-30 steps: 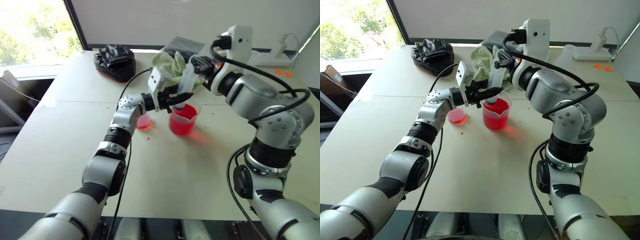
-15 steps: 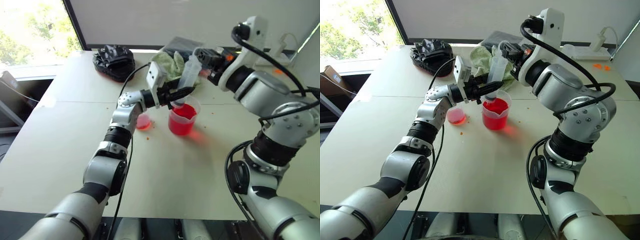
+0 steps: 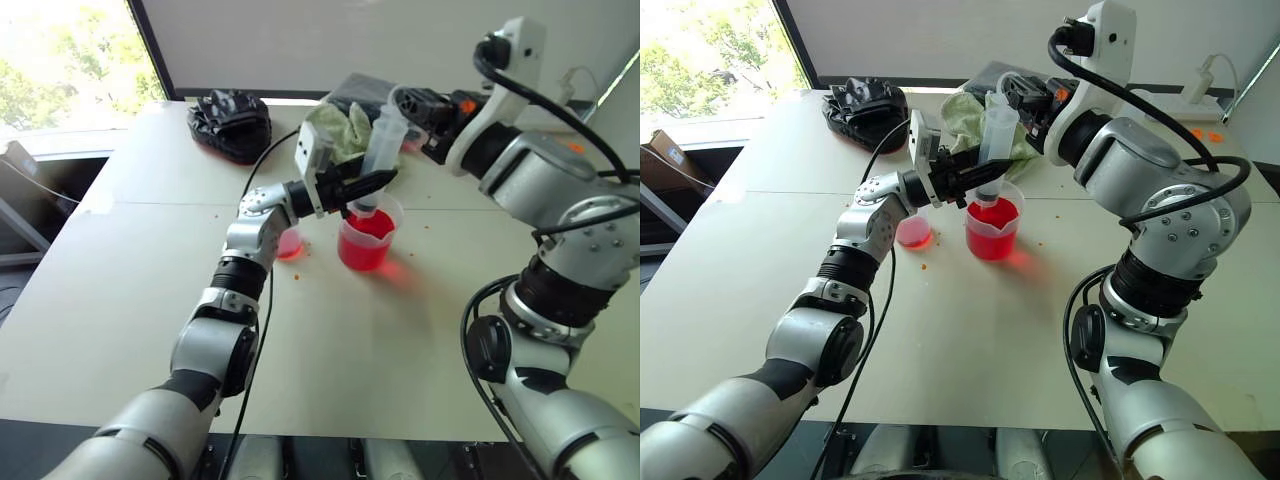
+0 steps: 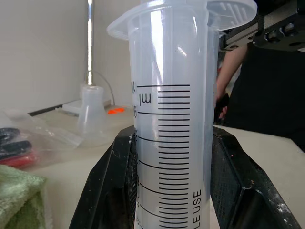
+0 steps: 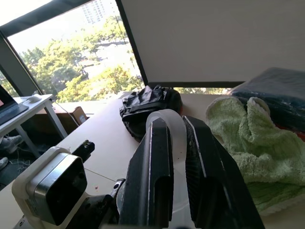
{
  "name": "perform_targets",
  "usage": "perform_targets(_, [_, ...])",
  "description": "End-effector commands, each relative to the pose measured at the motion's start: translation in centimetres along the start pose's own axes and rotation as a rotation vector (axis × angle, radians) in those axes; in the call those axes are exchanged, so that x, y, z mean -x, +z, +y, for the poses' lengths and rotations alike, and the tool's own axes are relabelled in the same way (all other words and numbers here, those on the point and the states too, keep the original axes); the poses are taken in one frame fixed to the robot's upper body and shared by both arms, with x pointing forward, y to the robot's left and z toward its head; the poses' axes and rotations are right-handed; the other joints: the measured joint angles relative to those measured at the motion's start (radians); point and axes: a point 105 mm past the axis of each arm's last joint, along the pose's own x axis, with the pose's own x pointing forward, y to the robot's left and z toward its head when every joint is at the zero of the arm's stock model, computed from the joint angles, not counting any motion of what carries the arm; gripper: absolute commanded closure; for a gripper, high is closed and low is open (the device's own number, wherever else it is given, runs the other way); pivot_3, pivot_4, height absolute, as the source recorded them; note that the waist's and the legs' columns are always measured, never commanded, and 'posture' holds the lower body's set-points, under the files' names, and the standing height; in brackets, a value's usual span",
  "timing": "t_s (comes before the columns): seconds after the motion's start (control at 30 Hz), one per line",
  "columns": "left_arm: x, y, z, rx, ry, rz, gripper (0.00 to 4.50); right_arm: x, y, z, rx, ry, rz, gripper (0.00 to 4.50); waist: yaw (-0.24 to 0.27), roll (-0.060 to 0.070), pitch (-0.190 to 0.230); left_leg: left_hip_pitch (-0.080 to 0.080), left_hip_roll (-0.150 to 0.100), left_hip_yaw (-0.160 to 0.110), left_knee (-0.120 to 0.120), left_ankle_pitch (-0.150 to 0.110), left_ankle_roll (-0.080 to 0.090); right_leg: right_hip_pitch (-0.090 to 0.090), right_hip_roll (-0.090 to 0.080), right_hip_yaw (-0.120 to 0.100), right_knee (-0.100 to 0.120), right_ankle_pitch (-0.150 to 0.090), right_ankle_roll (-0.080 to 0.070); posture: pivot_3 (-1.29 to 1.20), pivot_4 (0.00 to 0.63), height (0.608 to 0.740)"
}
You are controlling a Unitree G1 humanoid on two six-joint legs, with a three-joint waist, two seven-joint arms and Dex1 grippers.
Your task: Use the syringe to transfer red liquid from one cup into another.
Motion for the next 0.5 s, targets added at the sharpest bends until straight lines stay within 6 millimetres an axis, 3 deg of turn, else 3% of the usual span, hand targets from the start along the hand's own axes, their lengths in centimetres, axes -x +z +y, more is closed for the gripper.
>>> perform_targets(0.03, [-0.8,-0.7,-1.7,0.011,-0.084,-0.003,3.08,0.8,3.7,1.1,0.027,0.046,-0.160,4.45,0.000,0.000,0.000,0.000,0.000,0.000,0.000,0.000,0.000,0.000,0.000,0.000,0.000,0.000,0.000,0.00,0.150,0.711])
perform_targets(0.5, [-0.4,-2.4,-2.1,-0.033,-0.078,0.006,3.08,0.8,3.6,1.5,0.043,0.055,-0.162,4.45,0.002,0.000,0.000,0.000,0.000,0.000,0.000,0.000,0.000,0.000,0.000,0.000,0.000,0.000,0.000,0.00,0.150,0.711])
